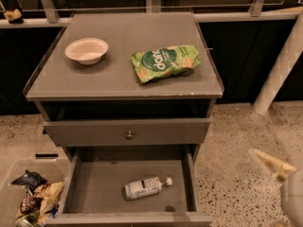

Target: Pick blue plastic bottle from middle drawer and place on counter

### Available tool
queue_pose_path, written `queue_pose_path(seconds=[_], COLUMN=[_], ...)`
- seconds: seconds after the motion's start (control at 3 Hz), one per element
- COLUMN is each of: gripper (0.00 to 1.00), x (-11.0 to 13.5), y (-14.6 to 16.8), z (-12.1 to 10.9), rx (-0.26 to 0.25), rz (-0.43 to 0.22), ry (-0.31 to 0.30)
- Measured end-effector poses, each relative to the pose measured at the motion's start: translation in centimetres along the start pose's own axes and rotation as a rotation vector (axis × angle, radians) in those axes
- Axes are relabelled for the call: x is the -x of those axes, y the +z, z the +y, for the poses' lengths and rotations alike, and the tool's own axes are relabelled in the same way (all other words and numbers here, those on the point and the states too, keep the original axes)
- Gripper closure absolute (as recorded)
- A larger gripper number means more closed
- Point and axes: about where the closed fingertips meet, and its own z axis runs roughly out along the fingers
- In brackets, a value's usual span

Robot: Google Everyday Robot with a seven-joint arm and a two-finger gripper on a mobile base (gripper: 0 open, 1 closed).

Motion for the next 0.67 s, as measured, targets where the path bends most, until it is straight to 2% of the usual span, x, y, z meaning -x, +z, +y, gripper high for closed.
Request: queue_pose_path(seconds=[0.33, 0.67], gripper=[0.00, 0.00], x=[-4.1, -7.6], y=[8.2, 16.5], z=[5.9, 11.7], rx=[0.128, 0.288], rz=[-0.048, -0.069], ry=[-0.022, -0.038])
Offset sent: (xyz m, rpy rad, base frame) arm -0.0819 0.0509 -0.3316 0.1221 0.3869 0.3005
